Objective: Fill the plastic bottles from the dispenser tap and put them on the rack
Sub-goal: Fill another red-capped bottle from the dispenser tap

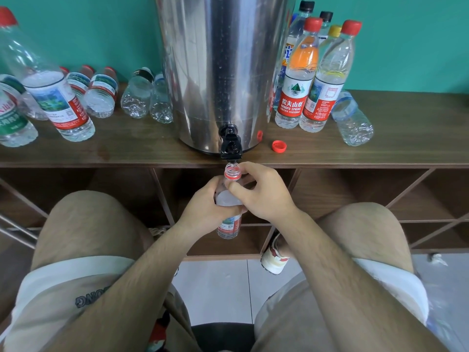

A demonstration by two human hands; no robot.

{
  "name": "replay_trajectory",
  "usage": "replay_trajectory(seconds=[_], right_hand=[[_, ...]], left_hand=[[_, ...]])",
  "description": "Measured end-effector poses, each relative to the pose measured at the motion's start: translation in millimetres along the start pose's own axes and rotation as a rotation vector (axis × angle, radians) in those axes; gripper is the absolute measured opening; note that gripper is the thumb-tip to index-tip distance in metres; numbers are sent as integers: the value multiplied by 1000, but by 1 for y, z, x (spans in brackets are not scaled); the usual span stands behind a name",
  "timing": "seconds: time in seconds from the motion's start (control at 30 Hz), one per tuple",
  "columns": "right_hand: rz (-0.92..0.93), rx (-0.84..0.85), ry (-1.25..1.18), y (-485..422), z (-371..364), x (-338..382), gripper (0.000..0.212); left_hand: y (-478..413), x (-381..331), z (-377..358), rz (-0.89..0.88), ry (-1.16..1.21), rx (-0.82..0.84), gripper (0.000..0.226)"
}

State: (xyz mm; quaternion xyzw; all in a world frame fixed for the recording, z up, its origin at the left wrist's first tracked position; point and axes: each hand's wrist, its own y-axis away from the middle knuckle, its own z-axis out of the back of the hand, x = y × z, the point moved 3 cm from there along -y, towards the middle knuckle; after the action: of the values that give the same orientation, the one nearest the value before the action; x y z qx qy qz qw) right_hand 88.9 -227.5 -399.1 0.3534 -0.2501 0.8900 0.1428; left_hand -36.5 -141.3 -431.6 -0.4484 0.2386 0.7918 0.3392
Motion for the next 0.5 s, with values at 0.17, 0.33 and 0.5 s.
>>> replay_trajectory(seconds=[0.17, 0.33, 0.5], right_hand=[[-10, -5, -14, 0, -1, 0, 19], [-7, -9, -5, 0, -1, 0, 17], [-20, 2, -4, 1, -1, 0, 18]], left_hand=[[0, 1, 0, 6, 7, 5, 72], [0, 0, 0, 13, 0, 4, 73], [1, -1, 0, 13, -7, 2, 72]])
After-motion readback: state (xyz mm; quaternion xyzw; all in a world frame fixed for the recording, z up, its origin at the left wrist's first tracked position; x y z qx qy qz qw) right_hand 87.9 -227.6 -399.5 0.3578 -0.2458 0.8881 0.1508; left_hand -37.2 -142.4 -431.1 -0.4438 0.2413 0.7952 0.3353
